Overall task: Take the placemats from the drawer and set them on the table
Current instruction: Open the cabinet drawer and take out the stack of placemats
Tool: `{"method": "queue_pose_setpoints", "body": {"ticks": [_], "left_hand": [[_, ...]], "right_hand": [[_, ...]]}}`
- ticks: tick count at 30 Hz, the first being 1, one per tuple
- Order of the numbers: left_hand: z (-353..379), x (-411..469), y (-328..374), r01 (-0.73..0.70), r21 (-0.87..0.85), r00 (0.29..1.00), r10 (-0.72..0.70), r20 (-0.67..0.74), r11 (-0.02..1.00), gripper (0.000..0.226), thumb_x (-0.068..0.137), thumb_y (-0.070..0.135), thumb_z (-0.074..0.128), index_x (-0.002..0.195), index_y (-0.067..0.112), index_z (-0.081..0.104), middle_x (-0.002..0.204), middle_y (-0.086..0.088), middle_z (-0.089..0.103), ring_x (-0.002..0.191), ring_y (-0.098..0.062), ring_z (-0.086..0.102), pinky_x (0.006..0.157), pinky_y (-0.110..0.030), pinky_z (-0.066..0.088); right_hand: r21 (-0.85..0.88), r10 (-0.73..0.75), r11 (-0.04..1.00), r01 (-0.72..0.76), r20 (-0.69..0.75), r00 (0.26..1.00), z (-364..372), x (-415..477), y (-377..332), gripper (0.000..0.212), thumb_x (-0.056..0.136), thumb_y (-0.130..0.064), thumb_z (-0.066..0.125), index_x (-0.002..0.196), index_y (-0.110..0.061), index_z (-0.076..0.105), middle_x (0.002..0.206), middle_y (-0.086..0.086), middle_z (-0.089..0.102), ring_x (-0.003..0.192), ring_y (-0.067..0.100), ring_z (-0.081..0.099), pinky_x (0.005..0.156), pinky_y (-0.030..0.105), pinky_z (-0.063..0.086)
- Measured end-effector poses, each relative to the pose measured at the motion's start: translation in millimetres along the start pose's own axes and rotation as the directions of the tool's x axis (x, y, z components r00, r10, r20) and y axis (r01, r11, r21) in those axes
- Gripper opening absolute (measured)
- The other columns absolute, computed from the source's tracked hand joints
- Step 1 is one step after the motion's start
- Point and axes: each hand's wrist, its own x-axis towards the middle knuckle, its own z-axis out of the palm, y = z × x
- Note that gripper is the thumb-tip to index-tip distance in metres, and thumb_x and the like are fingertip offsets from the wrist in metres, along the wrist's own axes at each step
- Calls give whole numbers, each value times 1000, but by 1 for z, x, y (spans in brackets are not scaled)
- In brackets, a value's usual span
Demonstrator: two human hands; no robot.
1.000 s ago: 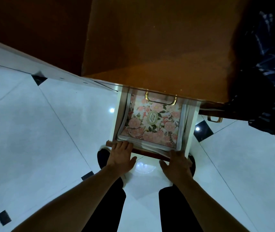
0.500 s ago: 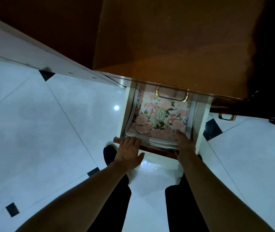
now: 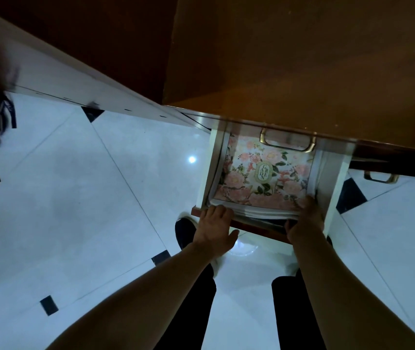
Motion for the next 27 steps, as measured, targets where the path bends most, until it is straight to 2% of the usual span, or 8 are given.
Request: {"method": "queue_pose_setpoints", "body": {"ticks": [4,7,11,15,17,19,23,27], "left_hand": [[-2,4,-2,6,-31,1000,-6,14,1000,43,82,44,60,114,16,57,113,-7,60,108,-28,52,98,-40,40],[0,8,-5,10,-24,1000,-10,23,1000,45,82,46,60,115,17,58,113,-7,59,108,-28,52,98,-40,40],[3,10,-10,-1,-21,1000,2,25,1000,46,79,49,62,111,16,58,109,-7,60,104,-29,54,94,-39,43],[-2,12,-10,7,-58,1000,-5,26,998,45,78,47,65,110,16,59,110,-9,61,105,-32,55,88,-39,44],[-4,14,-11,47,-87,999,-47,11,995,46,80,44,64,116,16,58,116,-11,60,107,-34,57,86,-39,44],[-8,13,-8,115,-131,993,-119,-25,985,50,82,40,61,126,16,54,121,-13,58,108,-37,56,87,-42,44],[-17,5,-1,324,-394,922,-381,-72,860,46,83,34,66,120,10,53,115,-19,54,107,-40,52,90,-42,44],[-32,-11,12,389,-635,870,-493,14,667,43,85,41,68,115,14,53,109,-8,56,102,-20,54,86,-25,43]], "right_hand": [[4,104,994,-105,93,990,0,18,-4,36,77,-47,73,102,-26,57,89,-3,56,75,15,52,59,24,44],[-40,113,993,-107,203,973,-2,32,-3,12,92,-31,54,87,-21,55,82,-4,48,68,10,46,51,20,43],[-155,119,983,-98,130,984,-6,39,-3,22,97,-20,42,80,-21,57,87,-6,52,70,11,42,56,20,32],[-271,49,963,-6,154,987,-14,31,-5,12,87,-18,65,99,-20,66,117,0,57,79,14,49,60,29,42],[-276,14,961,33,166,986,-21,19,-8,25,84,-13,70,109,-11,66,114,6,59,93,23,53,75,39,49],[-258,7,965,53,228,974,-26,2,-12,13,85,-9,69,98,-9,66,99,8,63,93,26,58,82,43,50],[-163,-8,984,69,348,938,-42,-34,-19,4,90,-13,65,91,-11,68,94,4,69,88,21,65,73,38,54],[-79,-27,995,62,379,925,-58,-61,-31,11,93,-12,61,85,-13,68,78,-1,72,84,18,64,74,36,52]]}}
